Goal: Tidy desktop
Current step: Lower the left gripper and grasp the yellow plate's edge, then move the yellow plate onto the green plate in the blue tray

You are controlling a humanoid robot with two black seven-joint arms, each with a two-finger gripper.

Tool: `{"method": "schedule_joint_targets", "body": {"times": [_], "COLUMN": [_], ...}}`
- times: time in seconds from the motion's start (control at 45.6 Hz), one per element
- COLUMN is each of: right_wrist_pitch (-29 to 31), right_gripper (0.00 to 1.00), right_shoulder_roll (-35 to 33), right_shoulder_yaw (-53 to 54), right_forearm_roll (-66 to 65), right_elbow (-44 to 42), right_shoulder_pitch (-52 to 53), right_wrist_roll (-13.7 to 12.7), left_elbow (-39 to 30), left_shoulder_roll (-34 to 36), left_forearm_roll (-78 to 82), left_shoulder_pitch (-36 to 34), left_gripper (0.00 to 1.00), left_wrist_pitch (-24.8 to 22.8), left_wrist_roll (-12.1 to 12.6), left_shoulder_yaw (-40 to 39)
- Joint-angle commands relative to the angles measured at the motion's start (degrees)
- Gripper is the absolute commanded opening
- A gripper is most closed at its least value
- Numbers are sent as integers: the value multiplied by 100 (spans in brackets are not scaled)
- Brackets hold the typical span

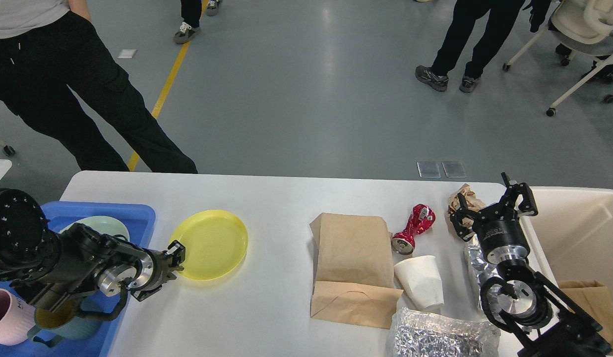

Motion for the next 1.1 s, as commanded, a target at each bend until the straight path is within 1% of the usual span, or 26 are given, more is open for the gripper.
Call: {"method": "schedule_joint_targets", "body": {"times": [0.0, 0.11, 0.197, 0.416, 0.504, 0.548, 0.657, 0.789, 0.898, 0.986, 1.073], "right_wrist_pitch": [-1, -1, 8, -1, -1, -1, 8, -1, 8, -1, -1], "right_gripper": [100, 100, 100, 100, 100, 100, 100, 100, 100, 100, 100], "right_shoulder_roll": [0, 0, 0, 0, 0, 0, 0, 0, 0, 0, 0], "right_shoulder_yaw": [0, 0, 0, 0, 0, 0, 0, 0, 0, 0, 0], "right_forearm_roll": [1, 1, 1, 1, 1, 9, 9, 1, 1, 1, 1], "right_elbow": [-1, -1, -1, -1, -1, -1, -1, -1, -1, -1, -1], "right_shoulder_pitch": [0, 0, 0, 0, 0, 0, 0, 0, 0, 0, 0], "right_wrist_roll": [2, 2, 2, -7, -7, 2, 2, 2, 2, -7, 2], "left_elbow": [22, 84, 102, 102, 40, -91, -697, -1514, -2191, -2727, -3184], "left_shoulder_roll": [2, 2, 2, -7, -16, 54, 397, 520, 520, 538, 538], "left_forearm_roll": [243, 349, 393, 437, 437, 437, 489, 718, 736, 762, 762], "left_shoulder_pitch": [11, 20, 55, 55, -32, -199, -831, -1815, -2747, -3564, -4381], "left_gripper": [11, 0, 0, 0, 0, 0, 0, 0, 0, 0, 0], "left_wrist_pitch": [-52, -166, -307, -342, -482, -658, -1001, -1071, -1168, -1379, -1677], "left_wrist_roll": [-5, -5, -5, -5, -5, 21, 197, 399, 408, 408, 355], "left_shoulder_yaw": [-64, -73, -82, -82, -100, -108, 23, 462, 893, 1183, 1499]}}
